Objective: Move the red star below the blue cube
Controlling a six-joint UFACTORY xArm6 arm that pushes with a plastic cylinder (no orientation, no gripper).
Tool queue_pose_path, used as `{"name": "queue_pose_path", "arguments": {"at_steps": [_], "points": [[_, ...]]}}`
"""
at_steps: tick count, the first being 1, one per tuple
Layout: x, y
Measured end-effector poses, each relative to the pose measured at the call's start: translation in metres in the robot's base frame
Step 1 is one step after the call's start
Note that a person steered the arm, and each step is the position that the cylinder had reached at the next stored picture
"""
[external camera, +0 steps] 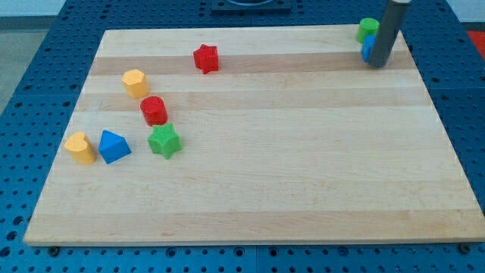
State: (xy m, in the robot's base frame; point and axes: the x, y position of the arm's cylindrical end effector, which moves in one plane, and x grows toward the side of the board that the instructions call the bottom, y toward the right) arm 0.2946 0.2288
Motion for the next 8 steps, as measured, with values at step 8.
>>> {"name": "queue_pose_path", "arguments": {"at_steps": [8], "points": [[-0.082,-0.208]]}}
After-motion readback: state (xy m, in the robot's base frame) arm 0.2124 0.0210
